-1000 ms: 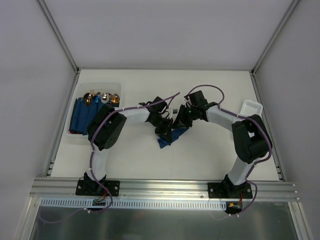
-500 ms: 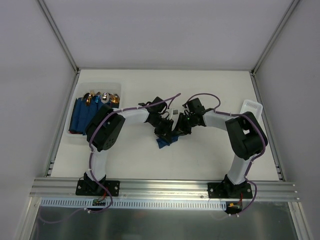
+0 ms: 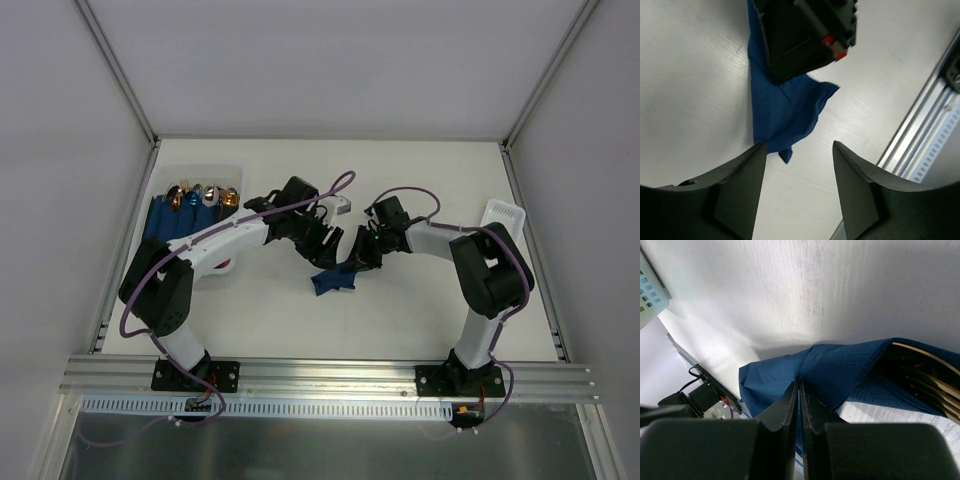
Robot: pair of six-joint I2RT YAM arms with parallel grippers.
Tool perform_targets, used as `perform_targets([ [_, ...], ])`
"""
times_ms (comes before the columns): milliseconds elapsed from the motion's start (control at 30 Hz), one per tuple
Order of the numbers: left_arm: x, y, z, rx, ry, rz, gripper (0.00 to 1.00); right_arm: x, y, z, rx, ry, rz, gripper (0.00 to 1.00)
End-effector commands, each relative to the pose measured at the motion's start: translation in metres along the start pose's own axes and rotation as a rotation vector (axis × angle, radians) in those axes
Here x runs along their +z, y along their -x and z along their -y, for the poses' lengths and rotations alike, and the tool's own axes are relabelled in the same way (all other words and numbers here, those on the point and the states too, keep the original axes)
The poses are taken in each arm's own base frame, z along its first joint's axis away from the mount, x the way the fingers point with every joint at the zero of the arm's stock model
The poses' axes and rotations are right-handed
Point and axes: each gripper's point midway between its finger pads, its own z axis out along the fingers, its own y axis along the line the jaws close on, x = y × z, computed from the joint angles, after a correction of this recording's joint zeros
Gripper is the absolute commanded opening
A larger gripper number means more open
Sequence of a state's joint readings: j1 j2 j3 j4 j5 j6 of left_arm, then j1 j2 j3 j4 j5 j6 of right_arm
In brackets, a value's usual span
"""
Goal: Place the utensils on the paper napkin and roll it up
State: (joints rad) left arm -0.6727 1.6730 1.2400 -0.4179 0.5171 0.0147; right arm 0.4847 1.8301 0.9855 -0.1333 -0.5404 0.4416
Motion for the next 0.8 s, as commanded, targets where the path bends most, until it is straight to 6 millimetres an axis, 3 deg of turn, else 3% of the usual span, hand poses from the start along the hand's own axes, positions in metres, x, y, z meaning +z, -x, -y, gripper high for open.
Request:
perform_targets([
  [0, 0.002, -0.031, -0.017, 0.107, 0.053, -0.095, 0.55, 0.015, -0.017, 0.046, 0.03, -0.152, -0.051, 0.08],
  [300, 0.021, -0.036, 0.0, 0.273, -0.011, -0.143, 0.51, 0.017, -0.018, 0.048, 0.041, -0.153, -0.063, 0.07],
  [500, 0.038, -0.053, 0.005, 0.326, -0.039, -0.201, 0.47, 0.017, -0.018, 0.05, 0.048, -0.153, -0.064, 0.07],
  [767, 0.056, -0.085, 0.006, 0.367, -0.046, -0.286, 0.19, 0.019, -0.018, 0.054, 0.061, -0.157, -0.071, 0.06],
])
